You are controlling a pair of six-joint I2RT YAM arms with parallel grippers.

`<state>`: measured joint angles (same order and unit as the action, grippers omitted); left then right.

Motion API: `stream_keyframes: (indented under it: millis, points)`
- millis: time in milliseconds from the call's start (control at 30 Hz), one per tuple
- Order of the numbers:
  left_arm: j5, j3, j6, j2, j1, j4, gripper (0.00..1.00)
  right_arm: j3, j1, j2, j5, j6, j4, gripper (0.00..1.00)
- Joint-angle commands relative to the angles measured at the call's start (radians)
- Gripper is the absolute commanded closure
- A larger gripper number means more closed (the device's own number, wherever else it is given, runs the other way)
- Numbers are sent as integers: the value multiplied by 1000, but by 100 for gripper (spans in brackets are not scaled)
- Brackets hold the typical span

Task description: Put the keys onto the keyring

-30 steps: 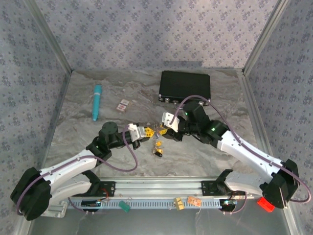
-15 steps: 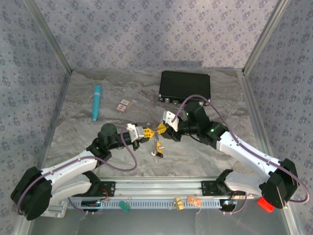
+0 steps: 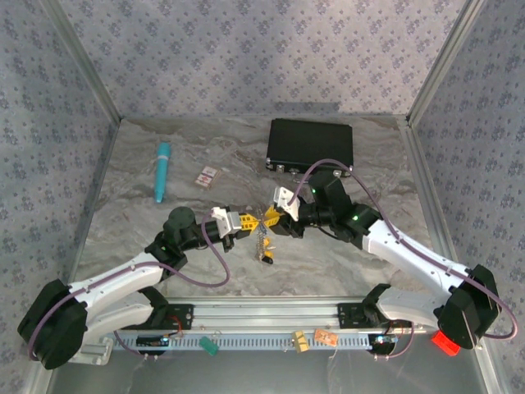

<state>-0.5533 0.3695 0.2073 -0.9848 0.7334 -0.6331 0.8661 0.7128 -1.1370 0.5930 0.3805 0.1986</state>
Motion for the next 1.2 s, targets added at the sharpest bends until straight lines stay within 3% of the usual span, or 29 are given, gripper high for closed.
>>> stream_keyframes:
  millis: [0,333,600,767,833,1167]
  points:
    - [-24,3,-12,0,4,-79,100,1,-4,-9,37,-6,21,77]
    - [-54,3,-17,6,3,-93,100,19,-6,-39,39,15,51,99]
    - [-75,7,-30,-9,5,-135,100,26,0,-71,49,3,28,100]
    - [-53,2,-22,-23,6,-135,100,-34,-12,16,15,-1,-37,79]
    - [-53,1,-24,-32,4,-140,100,-41,-13,34,26,10,-30,76]
    - [-61,3,-37,-46,5,-151,100,-22,4,25,6,27,-44,74]
